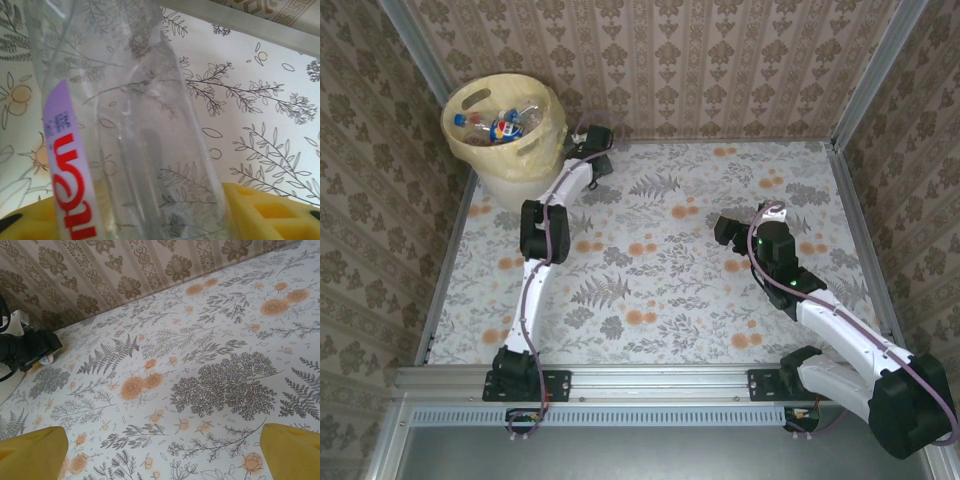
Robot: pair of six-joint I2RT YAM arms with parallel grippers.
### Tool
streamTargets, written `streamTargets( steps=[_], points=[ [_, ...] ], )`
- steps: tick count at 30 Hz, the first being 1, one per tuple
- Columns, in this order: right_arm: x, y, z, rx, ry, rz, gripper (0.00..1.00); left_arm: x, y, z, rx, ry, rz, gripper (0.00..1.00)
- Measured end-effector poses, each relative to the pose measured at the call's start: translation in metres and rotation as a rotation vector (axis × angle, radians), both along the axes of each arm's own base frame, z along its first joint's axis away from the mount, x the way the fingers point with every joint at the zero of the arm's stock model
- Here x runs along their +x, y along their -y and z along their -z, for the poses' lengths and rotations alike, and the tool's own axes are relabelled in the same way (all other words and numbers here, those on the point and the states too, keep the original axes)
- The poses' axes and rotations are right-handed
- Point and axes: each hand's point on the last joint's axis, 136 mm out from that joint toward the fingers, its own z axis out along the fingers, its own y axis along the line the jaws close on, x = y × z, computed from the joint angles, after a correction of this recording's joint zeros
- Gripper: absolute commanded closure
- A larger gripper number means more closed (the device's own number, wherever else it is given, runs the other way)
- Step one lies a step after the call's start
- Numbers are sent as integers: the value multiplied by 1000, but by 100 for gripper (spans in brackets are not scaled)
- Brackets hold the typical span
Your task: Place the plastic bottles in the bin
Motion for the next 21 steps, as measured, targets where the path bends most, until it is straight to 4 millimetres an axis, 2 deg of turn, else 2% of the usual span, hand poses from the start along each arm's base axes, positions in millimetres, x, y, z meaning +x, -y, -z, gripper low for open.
streamTargets(
  steps=[6, 11, 14, 17, 21],
  points=[
    [0, 0, 0, 2, 0, 0, 0, -14, 2, 0, 4, -24, 40, 52],
    [0, -1, 0, 5, -1, -3, 0, -37, 6, -4, 18, -52, 100, 55],
    [0, -1, -1, 13, 1, -4, 0, -57, 16, -15, 10, -54, 162, 55],
    [-1, -2, -3, 25, 4, -3, 0, -83, 31, -37, -17, -38, 242, 56],
    [-1, -2, -3, 34, 6, -5, 0, -117, 56, -90, -72, 28, 364, 55]
  ],
)
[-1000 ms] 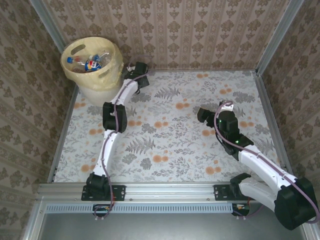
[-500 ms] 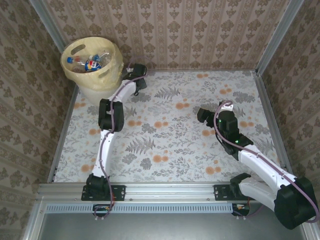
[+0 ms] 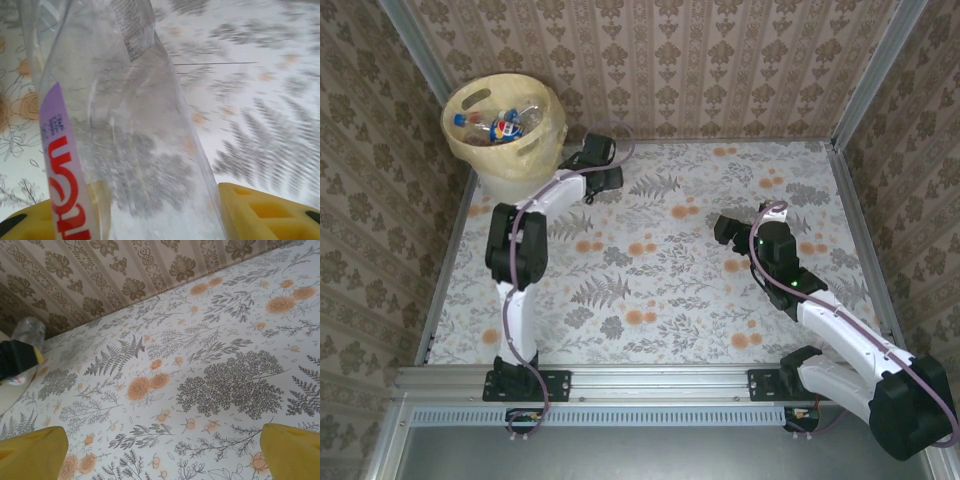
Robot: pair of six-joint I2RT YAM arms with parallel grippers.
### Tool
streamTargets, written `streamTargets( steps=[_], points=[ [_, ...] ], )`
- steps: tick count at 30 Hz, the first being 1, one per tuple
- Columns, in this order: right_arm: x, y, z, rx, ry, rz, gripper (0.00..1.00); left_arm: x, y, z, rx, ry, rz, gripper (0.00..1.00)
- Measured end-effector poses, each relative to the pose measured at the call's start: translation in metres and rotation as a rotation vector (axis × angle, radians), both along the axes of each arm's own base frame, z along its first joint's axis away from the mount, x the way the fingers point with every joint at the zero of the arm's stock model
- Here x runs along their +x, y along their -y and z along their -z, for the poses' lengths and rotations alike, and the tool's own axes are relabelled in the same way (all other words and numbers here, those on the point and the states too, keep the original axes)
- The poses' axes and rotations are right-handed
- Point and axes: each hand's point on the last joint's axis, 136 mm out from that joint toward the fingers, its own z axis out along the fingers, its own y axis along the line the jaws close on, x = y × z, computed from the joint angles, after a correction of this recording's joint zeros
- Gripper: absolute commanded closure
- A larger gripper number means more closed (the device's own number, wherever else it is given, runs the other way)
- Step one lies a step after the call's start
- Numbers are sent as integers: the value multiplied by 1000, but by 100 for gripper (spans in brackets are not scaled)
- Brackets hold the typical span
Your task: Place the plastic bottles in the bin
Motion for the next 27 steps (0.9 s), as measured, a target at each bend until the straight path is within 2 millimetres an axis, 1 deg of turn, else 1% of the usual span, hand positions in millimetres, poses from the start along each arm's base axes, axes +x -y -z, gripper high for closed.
streamTargets(
  steps=[2, 4, 7, 10, 12, 14, 17, 19, 21, 24, 27],
  points=[
    [1, -1, -2, 4, 7, -3, 0, -17, 11, -29, -35, 41, 62, 55],
    [2, -2, -3, 8, 14, -8, 0, -34, 18, -58, -61, 84, 124, 55],
    [4, -5, -1, 11, 12, -18, 0, -54, 20, -94, -85, 141, 188, 55],
    [8, -8, 8, 0, -10, -31, 0, -70, 18, -117, -93, 178, 239, 53],
    [9, -12, 11, -2, -20, -47, 0, -80, 15, -127, -88, 183, 268, 53],
    [11, -15, 9, -4, -13, -66, 0, -88, 13, -136, -72, 172, 290, 54],
    [15, -22, 0, 9, 16, -95, 0, -97, 9, -152, -57, 175, 318, 54],
    [18, -25, -6, 14, 35, -109, 0, -104, 3, -166, -63, 177, 330, 53],
    [22, -27, -11, 11, 48, -114, 0, -106, -8, -184, -77, 194, 326, 53],
    [27, -29, -17, 4, 64, -118, 0, -101, -36, -221, -104, 257, 280, 52],
    [33, -31, -21, -2, 71, -122, 0, -93, -73, -253, -136, 322, 209, 52]
  ],
)
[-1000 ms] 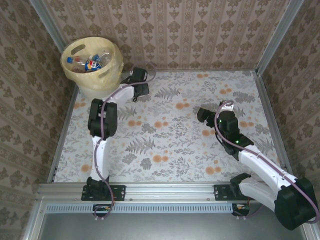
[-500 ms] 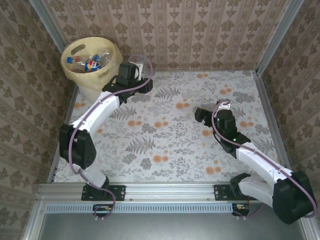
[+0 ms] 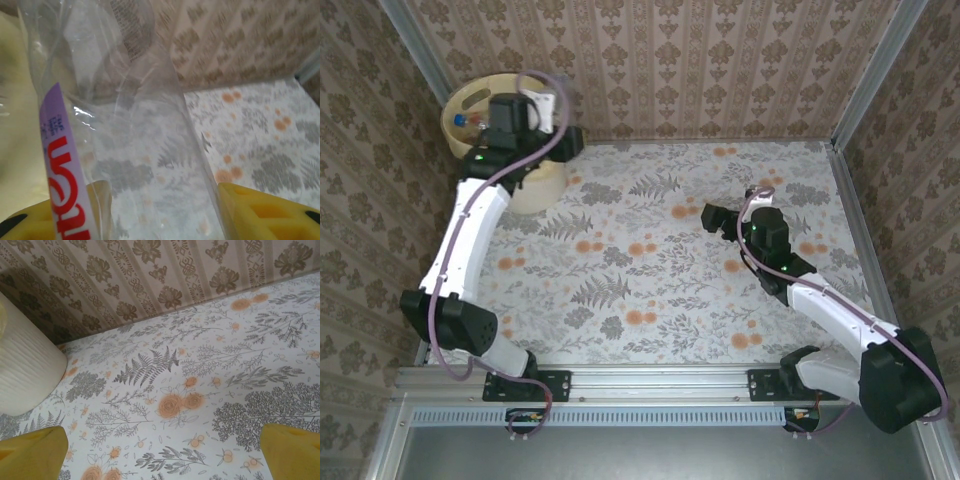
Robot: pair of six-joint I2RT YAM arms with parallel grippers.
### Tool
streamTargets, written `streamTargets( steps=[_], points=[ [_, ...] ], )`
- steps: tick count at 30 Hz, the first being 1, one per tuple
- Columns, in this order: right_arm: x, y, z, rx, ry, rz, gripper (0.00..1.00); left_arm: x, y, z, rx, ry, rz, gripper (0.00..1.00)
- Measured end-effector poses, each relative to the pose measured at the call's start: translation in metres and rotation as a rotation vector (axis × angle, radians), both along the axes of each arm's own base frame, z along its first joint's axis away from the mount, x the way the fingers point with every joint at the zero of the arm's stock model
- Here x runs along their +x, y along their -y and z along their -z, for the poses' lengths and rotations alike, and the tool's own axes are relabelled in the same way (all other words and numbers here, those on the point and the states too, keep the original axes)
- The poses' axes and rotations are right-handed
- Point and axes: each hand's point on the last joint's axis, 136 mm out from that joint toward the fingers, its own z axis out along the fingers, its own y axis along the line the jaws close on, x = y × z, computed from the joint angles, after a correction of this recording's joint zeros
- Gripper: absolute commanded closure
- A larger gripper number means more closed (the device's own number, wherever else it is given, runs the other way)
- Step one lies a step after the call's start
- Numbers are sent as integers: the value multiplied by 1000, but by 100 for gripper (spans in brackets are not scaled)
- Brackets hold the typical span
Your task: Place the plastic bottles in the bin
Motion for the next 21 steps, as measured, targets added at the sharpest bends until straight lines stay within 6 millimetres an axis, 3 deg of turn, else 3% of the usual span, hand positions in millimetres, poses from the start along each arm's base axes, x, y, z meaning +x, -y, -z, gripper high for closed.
streamTargets(
  steps=[3, 8, 14, 21],
  points=[
    [3, -3, -2, -5, 3, -11, 0, 9, -36, -21, -45, 28, -77, 52],
    [3, -8, -1, -6, -4, -41, 0, 31, -74, -29, -107, 11, -166, 52],
    [1, -10, 1, -5, -15, -55, 0, 70, -110, -7, -177, -63, -242, 50],
    [-5, -8, -8, -5, -2, -56, 0, 105, -137, 22, -256, -165, -259, 46]
  ],
)
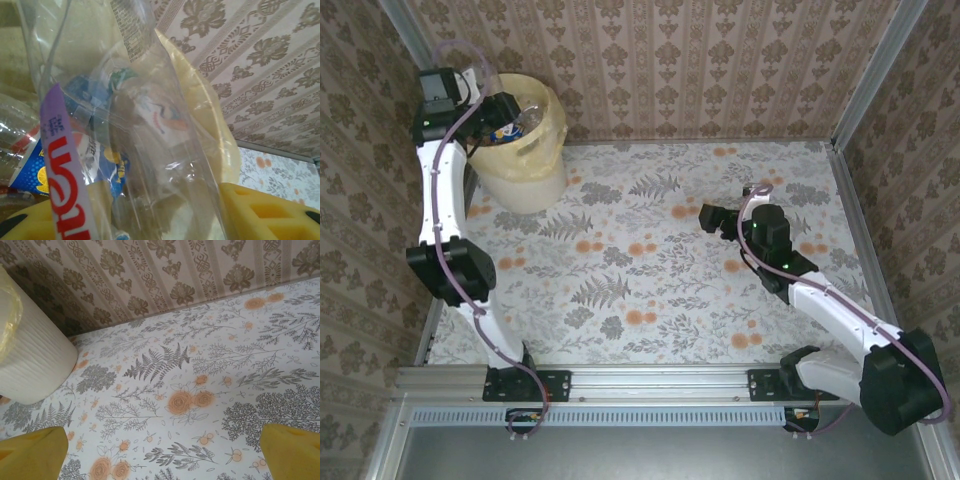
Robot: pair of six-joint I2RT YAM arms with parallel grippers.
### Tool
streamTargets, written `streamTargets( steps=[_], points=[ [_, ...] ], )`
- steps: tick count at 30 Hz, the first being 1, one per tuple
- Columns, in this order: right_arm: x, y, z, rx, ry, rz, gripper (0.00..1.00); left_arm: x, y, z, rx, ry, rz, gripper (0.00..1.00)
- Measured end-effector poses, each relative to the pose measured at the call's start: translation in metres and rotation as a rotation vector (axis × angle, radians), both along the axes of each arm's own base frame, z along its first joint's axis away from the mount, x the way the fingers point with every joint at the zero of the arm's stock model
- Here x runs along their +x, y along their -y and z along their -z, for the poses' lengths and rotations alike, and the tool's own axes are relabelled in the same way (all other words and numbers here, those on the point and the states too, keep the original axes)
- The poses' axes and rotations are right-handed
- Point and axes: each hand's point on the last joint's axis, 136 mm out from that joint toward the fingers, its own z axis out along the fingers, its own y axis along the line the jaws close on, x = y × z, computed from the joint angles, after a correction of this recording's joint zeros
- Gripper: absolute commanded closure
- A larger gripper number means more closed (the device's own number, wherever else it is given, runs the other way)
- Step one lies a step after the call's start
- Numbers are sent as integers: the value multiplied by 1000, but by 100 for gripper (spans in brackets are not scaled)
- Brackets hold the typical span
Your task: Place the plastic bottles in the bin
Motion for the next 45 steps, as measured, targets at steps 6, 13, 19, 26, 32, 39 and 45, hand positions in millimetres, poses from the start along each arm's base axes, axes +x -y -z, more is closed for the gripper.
streamTargets(
  steps=[6, 13, 19, 26, 32, 39, 45],
  points=[
    [-3, 1, -2, -13, 4, -4, 0, 22, -22, 11, -52, -41, -24, 17],
    [-6, 2, -1, -21, -7, -5, 0, 22, -20, 5, -67, -42, -17, 4],
    [-6, 2, 0, -21, -8, -5, 0, 11, -18, -5, -62, -22, -19, 1],
    [-6, 2, 0, -22, -8, -5, 0, 6, -15, -32, -32, 74, -17, 0],
    [-6, 3, -1, -22, -5, 0, 0, -12, 17, -26, 61, 119, 0, 0],
    [-9, 18, -1, -39, 11, 68, 0, -85, 73, -63, 137, 324, 31, 0],
    [-10, 38, 13, -83, -4, 171, 0, -138, 75, -65, 149, 452, -40, 0]
  ],
)
